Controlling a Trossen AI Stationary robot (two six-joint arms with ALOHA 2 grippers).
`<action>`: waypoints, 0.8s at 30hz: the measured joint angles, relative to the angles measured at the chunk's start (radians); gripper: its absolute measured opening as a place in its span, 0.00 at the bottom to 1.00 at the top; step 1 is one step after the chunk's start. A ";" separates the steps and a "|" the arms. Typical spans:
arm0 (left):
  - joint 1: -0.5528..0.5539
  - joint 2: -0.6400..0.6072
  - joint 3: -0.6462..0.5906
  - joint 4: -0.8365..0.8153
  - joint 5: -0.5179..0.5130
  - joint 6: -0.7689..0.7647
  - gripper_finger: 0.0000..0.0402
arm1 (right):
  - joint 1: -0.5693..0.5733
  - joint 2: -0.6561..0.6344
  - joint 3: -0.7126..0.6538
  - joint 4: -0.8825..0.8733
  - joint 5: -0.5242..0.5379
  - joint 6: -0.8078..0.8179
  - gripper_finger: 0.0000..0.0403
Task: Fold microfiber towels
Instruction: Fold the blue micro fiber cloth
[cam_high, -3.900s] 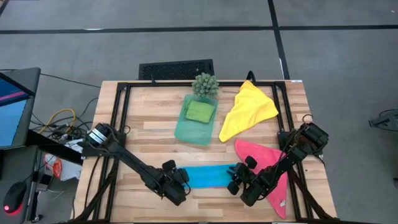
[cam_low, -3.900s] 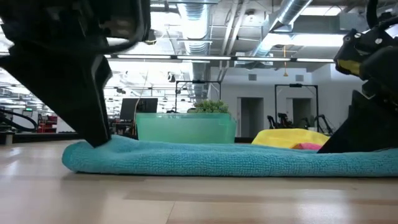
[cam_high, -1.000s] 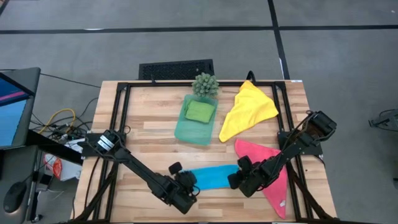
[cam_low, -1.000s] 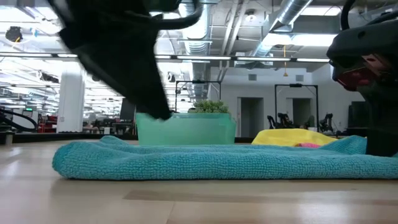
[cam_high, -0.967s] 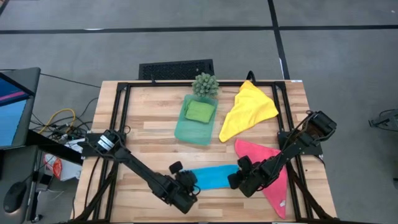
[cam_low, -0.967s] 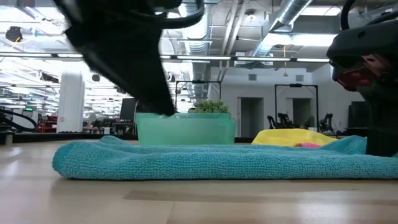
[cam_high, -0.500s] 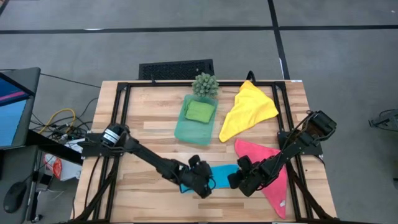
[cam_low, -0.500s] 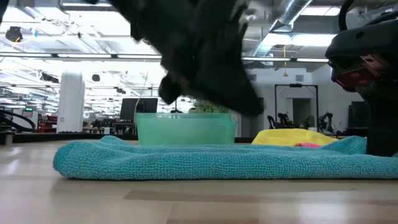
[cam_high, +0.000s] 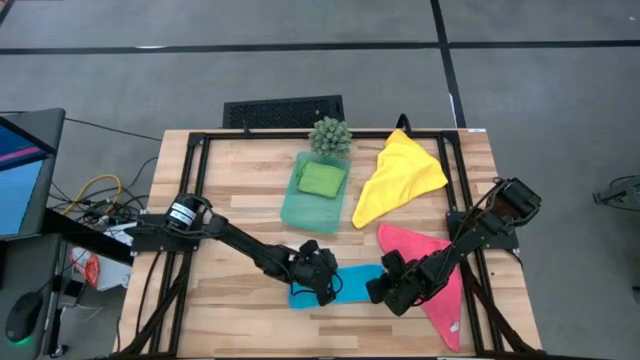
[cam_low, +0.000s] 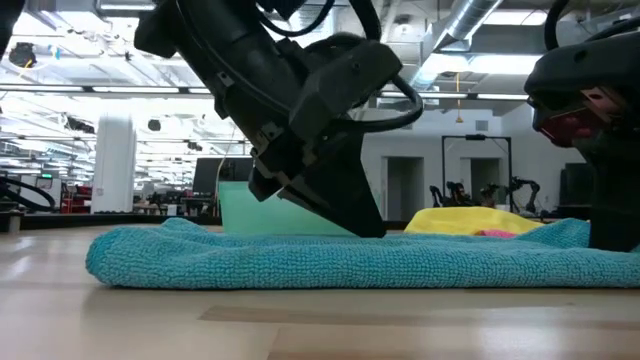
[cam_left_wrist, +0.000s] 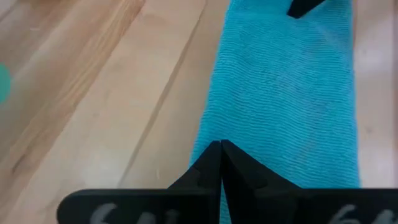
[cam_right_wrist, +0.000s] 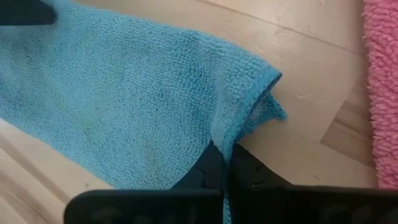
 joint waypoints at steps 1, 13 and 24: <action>0.002 0.000 0.000 -0.001 0.003 0.003 0.00 | 0.000 0.000 0.000 0.001 0.000 0.000 0.04; 0.006 0.000 0.000 -0.049 0.033 0.037 0.00 | 0.000 -0.023 0.032 -0.043 0.011 -0.021 0.04; 0.005 0.055 0.008 0.006 0.062 0.007 0.00 | -0.007 -0.024 0.133 0.002 0.023 -0.168 0.03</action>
